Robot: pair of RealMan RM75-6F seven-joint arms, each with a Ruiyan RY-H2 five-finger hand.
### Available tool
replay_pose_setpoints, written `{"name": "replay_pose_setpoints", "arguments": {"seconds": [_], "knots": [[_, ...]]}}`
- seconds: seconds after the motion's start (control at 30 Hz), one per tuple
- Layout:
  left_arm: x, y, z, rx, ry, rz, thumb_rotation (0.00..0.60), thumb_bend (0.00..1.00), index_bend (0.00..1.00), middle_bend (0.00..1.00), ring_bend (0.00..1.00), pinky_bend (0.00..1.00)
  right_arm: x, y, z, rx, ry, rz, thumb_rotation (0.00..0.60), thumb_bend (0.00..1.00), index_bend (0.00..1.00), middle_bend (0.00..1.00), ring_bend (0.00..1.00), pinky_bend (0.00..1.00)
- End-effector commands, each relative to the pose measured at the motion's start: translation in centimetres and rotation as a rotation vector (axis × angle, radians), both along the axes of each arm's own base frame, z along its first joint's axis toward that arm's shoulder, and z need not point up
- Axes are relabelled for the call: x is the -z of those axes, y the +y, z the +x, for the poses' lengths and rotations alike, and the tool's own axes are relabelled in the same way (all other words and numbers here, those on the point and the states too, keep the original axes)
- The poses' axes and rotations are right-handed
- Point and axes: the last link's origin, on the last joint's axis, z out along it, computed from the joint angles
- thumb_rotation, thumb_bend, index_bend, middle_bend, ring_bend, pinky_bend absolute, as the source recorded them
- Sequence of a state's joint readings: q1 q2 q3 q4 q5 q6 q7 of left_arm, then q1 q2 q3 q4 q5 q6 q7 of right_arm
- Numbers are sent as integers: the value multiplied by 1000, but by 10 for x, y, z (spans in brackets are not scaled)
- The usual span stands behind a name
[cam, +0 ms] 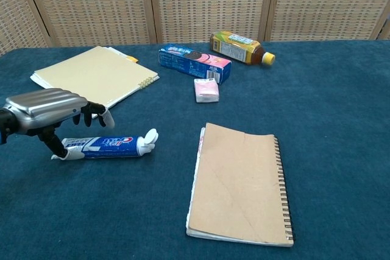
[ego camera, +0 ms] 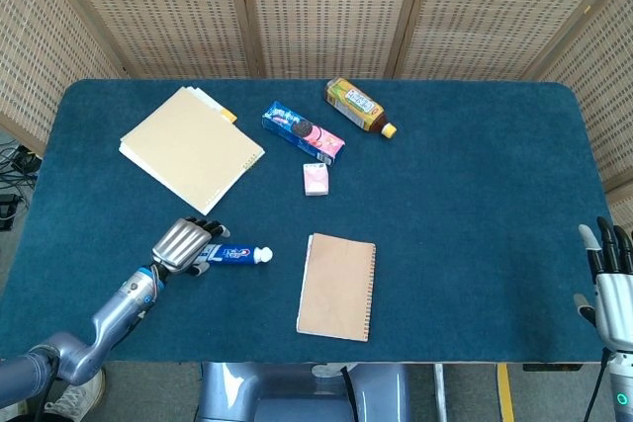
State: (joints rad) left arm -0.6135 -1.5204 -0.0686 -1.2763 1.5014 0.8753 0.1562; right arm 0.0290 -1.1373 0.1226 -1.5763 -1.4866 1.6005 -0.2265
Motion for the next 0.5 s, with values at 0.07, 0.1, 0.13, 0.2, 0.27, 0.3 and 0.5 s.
{"name": "replay_pose_setpoints", "arguments": {"seconds": [0.07,0.1,0.13,0.2,0.27,0.3,0.5], "knots": [[2,-1,1,0,9,-12,600,258,297,313,360,384,0,0,0,2,0,3,600,0,0,0,0,0],[3,-1,1,-2,10,-16,600,258,299,314,360,386,1,0,-1,3,0,4,600,0,0,0,0,0],[4,-1,2,-6,11,-20,600,258,303,313,360,389,1,-1,-1,3,1,5,600,0,0,0,0,0],[7,0,3,-11,11,-27,600,258,310,313,360,395,1,-1,-1,4,2,6,600,0,0,0,0,0],[11,1,5,-20,0,-36,600,258,314,313,360,399,1,-1,-1,5,1,6,600,0,0,0,0,0],[12,1,6,-23,-3,-38,600,258,319,314,361,407,1,-1,-1,6,0,6,600,0,0,0,0,0],[16,3,7,-17,8,-37,600,258,384,357,395,494,1,-1,-1,9,-7,5,600,0,0,0,0,0]]}}
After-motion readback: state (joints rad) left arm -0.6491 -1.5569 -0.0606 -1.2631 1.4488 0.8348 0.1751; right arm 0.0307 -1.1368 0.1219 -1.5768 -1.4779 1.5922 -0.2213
